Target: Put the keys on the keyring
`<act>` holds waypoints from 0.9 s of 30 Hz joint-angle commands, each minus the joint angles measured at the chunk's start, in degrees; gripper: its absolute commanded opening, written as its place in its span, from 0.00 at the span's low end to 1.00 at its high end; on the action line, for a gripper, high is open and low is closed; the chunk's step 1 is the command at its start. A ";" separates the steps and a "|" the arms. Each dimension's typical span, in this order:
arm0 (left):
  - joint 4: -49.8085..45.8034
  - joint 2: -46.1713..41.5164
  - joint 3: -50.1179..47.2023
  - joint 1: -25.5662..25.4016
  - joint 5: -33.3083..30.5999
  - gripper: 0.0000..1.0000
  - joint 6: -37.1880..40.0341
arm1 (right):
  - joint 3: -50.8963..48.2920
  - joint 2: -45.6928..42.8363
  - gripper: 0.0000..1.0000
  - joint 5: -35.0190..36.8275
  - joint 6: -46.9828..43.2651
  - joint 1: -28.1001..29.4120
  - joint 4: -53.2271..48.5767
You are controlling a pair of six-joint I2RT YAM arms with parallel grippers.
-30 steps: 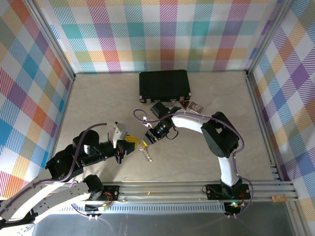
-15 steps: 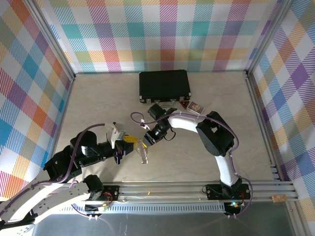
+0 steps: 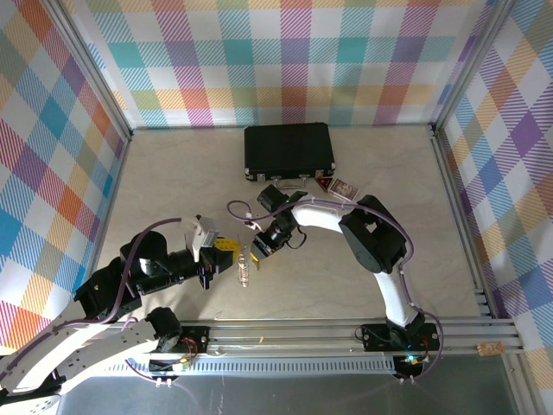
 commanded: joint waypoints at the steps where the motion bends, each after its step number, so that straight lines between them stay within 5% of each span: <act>1: 2.83 -1.05 -0.32 -0.58 0.98 0.00 -0.72 | 1.75 1.22 0.28 -1.37 -1.39 0.48 -1.09; 13: 3.06 -1.73 -0.81 -0.58 0.58 0.00 -0.68 | 2.41 1.27 0.13 -1.42 -2.17 0.55 -2.10; 27: 2.40 -2.04 -0.49 -0.59 0.25 0.00 -0.28 | 2.19 0.82 0.09 -1.03 -3.15 0.55 -3.25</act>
